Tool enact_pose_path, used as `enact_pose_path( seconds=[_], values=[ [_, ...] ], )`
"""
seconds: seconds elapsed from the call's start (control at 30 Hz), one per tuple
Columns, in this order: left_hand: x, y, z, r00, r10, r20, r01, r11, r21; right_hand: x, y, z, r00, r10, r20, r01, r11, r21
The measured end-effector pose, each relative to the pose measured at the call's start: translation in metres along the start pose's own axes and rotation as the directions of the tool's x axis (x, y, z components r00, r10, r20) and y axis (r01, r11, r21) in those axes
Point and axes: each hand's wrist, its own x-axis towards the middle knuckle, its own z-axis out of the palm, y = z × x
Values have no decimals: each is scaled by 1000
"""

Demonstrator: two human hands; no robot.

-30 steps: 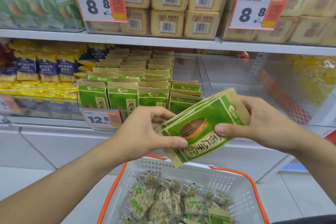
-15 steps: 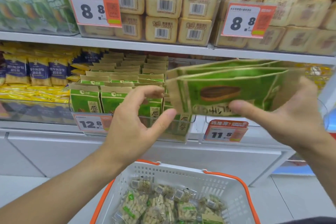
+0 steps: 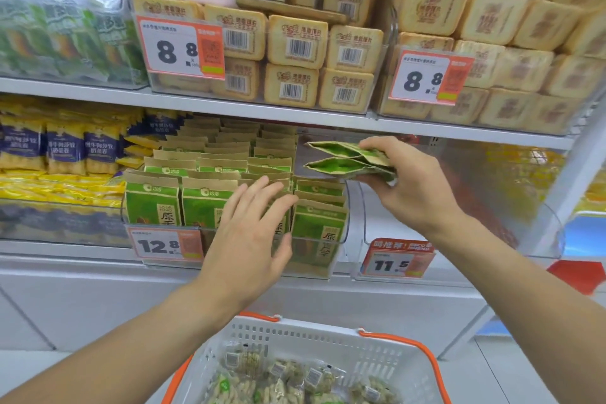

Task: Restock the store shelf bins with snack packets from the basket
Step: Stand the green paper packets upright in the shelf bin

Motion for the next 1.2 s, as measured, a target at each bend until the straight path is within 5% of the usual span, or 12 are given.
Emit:
enact_pose_path(
  seconds=[0.37,0.8,1.0,1.2],
  values=[
    [-1,-4,0,1000,14,16,-14,1000,-10,49,14,34,955,-34,296,65,993,-95],
    [0,-6,3,1000,25,15,-25,1000,-4,61,22,32,910,11,413,24,997,-78],
    [1,-5,4,1000,15,24,-15,1000,-2,73,30,49,753,240,613,-285,958,-25],
    [0,-6,4,999,14,31,-14,1000,1,83,39,72,697,384,606,-409,906,-103]
  ],
)
